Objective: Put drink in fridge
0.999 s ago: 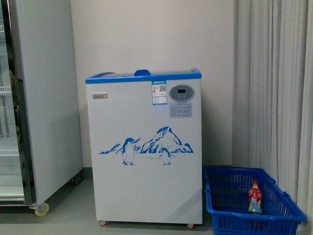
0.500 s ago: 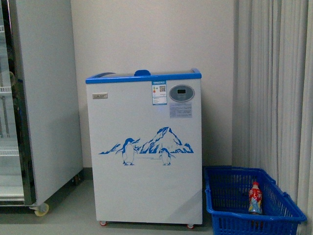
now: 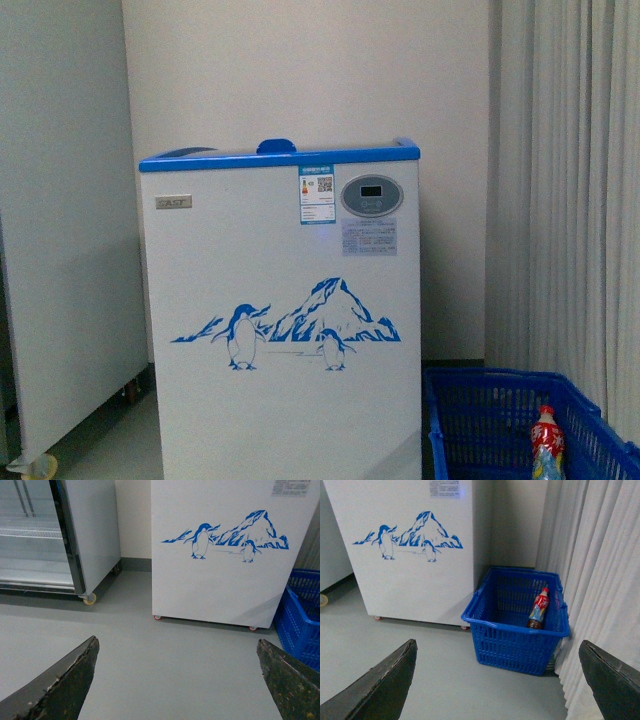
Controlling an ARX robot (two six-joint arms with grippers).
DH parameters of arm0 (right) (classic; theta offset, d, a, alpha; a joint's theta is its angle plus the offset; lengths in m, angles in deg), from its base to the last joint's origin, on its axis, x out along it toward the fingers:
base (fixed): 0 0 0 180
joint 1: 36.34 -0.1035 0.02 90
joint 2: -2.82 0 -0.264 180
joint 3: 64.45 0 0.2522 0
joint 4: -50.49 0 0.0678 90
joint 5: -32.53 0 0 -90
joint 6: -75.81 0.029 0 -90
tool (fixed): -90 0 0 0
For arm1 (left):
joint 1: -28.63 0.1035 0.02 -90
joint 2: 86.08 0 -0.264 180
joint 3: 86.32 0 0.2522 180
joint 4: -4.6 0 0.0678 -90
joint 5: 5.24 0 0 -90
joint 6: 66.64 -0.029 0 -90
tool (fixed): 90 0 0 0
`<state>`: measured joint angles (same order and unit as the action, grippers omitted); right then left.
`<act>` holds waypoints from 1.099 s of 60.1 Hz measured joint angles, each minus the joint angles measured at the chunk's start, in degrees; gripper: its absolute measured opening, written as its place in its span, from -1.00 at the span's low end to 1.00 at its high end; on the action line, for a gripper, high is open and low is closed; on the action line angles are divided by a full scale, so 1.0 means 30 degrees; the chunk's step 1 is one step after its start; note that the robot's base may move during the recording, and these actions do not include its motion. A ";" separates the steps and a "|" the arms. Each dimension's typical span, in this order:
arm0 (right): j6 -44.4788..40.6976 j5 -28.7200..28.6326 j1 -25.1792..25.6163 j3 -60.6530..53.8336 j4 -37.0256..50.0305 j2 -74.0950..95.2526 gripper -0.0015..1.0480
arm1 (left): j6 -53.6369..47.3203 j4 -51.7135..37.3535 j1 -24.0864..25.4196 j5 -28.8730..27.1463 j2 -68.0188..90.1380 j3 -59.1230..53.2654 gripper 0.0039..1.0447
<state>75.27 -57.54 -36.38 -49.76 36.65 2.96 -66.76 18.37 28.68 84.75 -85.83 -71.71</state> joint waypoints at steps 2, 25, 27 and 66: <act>0.0000 0.0007 0.0000 0.0000 0.0000 0.0007 0.85 | 0.0007 0.0000 0.0000 0.0000 0.0000 0.0000 0.85; 0.0000 0.0007 0.0000 0.0000 0.0000 0.0007 0.85 | 0.0007 0.0000 0.0000 0.0007 0.0000 0.0000 0.85; 0.0000 0.0015 0.0000 0.0000 0.0000 0.0007 0.85 | 0.0007 0.0000 0.0000 0.0000 -0.0007 0.0000 0.85; 0.0000 0.0007 0.0000 0.0000 0.0000 0.0007 0.85 | 0.0007 0.0000 0.0000 0.0007 -0.0007 0.0000 0.85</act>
<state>75.27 -57.52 -36.38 -49.76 36.65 2.98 -66.74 18.37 28.68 84.77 -85.85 -71.71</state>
